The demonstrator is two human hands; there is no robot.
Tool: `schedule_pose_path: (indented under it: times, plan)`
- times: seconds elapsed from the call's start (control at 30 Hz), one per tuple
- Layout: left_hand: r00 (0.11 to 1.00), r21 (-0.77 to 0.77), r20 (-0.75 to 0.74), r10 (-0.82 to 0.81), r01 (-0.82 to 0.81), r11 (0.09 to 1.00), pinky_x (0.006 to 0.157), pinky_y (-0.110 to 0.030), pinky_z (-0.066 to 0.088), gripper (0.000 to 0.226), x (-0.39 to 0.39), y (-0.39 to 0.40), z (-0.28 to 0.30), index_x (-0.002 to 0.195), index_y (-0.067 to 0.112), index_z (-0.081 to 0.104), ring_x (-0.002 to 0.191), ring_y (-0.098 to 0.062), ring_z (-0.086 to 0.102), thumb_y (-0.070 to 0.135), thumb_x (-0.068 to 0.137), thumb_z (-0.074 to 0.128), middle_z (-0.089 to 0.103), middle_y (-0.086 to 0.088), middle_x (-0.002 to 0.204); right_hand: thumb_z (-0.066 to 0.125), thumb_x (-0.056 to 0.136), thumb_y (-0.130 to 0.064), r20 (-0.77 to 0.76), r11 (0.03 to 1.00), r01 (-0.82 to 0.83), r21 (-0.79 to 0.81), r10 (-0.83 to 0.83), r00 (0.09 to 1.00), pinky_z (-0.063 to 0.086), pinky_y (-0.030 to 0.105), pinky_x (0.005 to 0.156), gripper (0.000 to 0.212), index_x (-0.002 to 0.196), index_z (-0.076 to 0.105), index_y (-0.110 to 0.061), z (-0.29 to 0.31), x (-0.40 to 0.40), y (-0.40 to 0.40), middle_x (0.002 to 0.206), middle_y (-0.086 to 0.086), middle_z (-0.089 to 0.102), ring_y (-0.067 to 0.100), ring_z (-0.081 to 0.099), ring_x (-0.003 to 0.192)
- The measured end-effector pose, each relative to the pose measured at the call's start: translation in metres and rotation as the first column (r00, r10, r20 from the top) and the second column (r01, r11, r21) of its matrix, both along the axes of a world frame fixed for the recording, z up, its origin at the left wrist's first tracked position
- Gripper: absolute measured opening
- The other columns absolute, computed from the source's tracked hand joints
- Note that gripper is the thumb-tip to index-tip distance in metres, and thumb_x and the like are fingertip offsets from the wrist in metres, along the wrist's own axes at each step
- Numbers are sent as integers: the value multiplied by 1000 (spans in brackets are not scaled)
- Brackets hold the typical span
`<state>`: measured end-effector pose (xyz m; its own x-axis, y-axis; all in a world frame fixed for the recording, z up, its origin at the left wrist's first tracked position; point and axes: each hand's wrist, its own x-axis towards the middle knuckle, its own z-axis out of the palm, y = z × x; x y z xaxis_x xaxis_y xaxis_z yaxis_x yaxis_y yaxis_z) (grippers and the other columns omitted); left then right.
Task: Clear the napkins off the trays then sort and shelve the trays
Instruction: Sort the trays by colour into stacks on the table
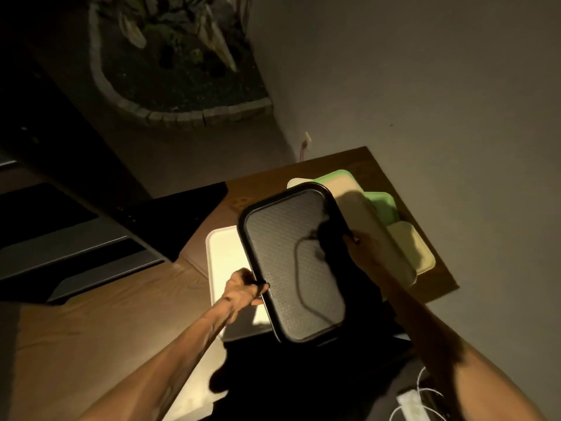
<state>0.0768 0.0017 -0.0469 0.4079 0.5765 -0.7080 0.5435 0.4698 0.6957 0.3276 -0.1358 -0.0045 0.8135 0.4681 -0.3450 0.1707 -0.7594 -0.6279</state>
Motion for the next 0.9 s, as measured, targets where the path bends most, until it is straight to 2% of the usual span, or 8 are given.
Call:
schedule_pose_path:
  times: [0.1,0.17,0.37,0.47,0.6,0.7,0.8,0.9]
  plan:
    - [1000,-31,-8,-23,22,999,71,-44,62,21,46,-10,-5,84,4,55,78,-25,67,-2,79,74,65,-16,87,56,97,-19,8,998,62,27,-62,998,45,36,86,27,116,68,-5,11,34,-15,110,16,69,34,63,103]
    - [999,-41,-18,-30,29,999,76,-47,61,19,72,-16,-9,83,5,57,78,-26,69,-1,79,74,67,-17,88,56,97,-23,-6,995,96,14,-96,995,46,34,83,30,122,67,-11,11,55,-21,111,14,69,31,63,101]
    - [999,-77,-15,-50,49,996,50,-26,59,11,130,-35,-17,89,3,62,63,-15,65,-4,84,69,66,-10,80,57,95,-27,-31,984,176,-27,-176,984,50,35,68,28,118,70,-19,-8,109,-30,92,13,72,27,67,79]
    - [995,-96,-52,-80,74,993,54,-25,60,15,147,-35,-25,98,1,65,67,-15,66,-1,84,71,68,-11,87,55,96,-28,-38,987,158,-43,-159,986,56,40,72,30,122,68,-20,-18,129,-32,93,12,72,26,67,79]
    - [963,35,-149,-223,231,972,74,-35,62,29,161,-30,-34,105,9,72,85,-23,72,15,78,79,74,-9,97,54,97,-32,-4,989,129,-73,-130,992,49,30,64,30,122,67,-24,-27,143,-31,99,11,71,21,64,79]
    - [934,95,-162,-319,336,937,75,-28,58,30,162,-27,-34,106,12,72,91,-24,72,18,77,79,74,-7,100,55,96,-36,35,989,111,-99,-108,993,51,36,75,31,122,68,-26,-34,150,-27,103,12,72,28,66,92]
    - [928,85,-144,-343,357,930,79,-41,61,30,158,-27,-38,97,21,72,86,-21,73,20,69,80,75,-4,93,56,94,-42,59,984,97,-147,-89,994,50,35,75,32,121,68,-30,-41,153,-27,101,12,71,26,65,92]
    - [923,102,-159,-350,368,924,68,-45,62,27,159,-27,-39,92,17,68,71,-19,74,21,66,74,73,-6,83,57,94,-42,90,985,92,-149,-79,993,39,29,68,32,116,71,-24,-47,153,-27,95,10,70,22,62,87]
